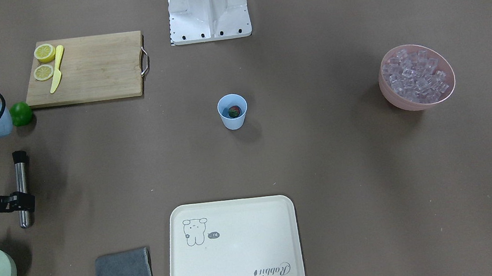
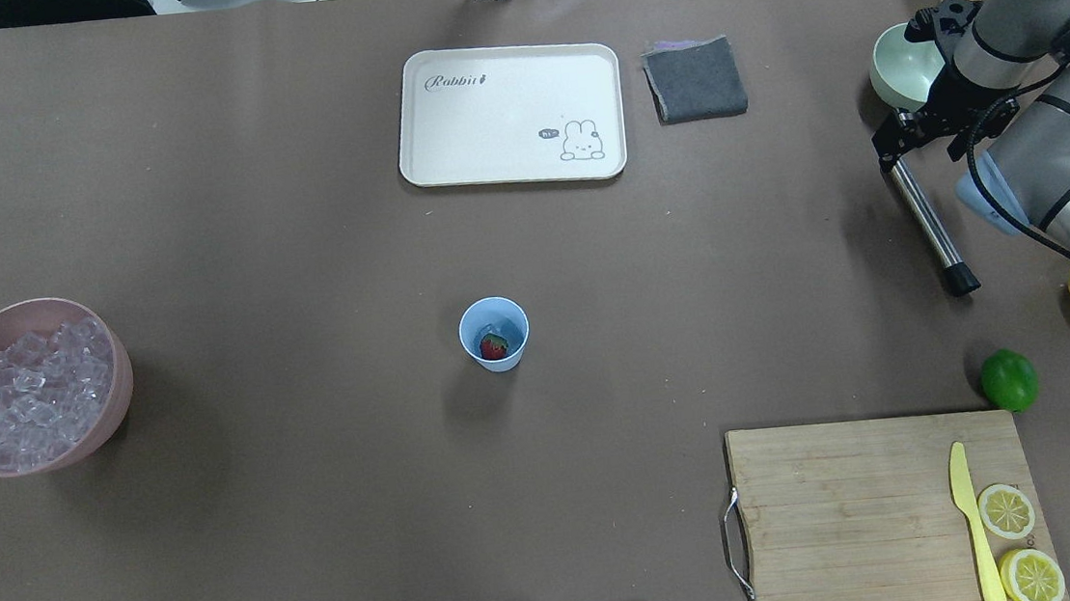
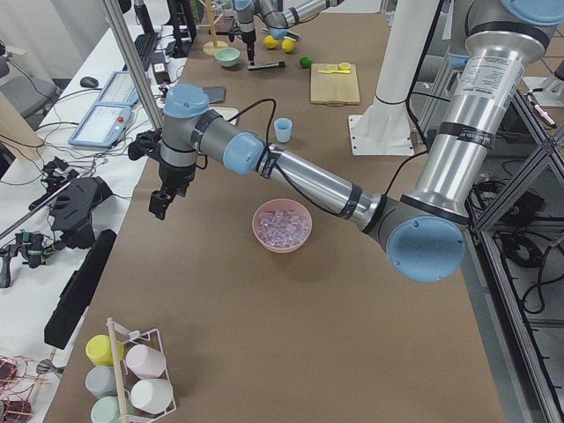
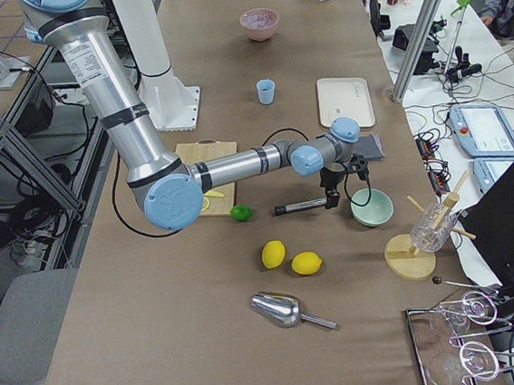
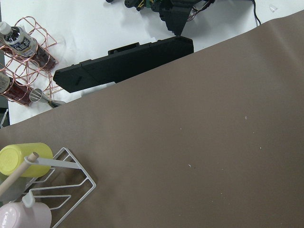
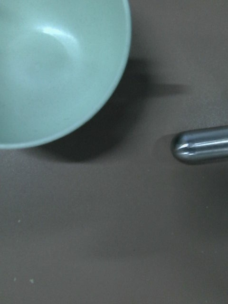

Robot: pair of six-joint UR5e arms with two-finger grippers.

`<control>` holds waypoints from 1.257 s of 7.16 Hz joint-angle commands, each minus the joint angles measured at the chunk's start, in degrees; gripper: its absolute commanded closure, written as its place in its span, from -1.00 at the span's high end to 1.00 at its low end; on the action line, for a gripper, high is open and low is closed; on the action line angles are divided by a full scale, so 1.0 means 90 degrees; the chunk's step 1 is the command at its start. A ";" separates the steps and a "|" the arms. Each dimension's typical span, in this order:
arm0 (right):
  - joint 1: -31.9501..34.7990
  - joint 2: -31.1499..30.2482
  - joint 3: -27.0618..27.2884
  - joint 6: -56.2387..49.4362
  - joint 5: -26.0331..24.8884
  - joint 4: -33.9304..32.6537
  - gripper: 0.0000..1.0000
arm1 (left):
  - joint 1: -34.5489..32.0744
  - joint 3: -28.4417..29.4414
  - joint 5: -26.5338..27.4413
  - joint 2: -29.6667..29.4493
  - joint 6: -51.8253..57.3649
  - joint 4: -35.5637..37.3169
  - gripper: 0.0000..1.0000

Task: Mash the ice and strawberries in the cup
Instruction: 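Lower the right gripper onto the metal pestle rod and grasp it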

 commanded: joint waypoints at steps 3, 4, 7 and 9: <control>-0.0228 -0.0024 -0.0098 0.0009 -0.0129 0.0084 0.51 | 0.0010 -0.0057 0.0286 0.0000 0.0018 0.0000 0.94; -0.0267 -0.0024 -0.0098 0.0010 -0.0138 0.0074 0.50 | 0.0010 -0.0058 0.0297 0.0000 0.0018 -0.0010 0.94; -0.0278 -0.0034 -0.0098 -0.0020 -0.0138 0.0074 -0.17 | 0.0010 -0.0116 0.0297 0.0000 0.0018 -0.0010 0.94; -0.0122 -0.0054 -0.0098 -0.0671 -0.0129 0.0064 -1.00 | 0.0010 -0.0116 0.0297 0.0000 0.0018 -0.0010 0.94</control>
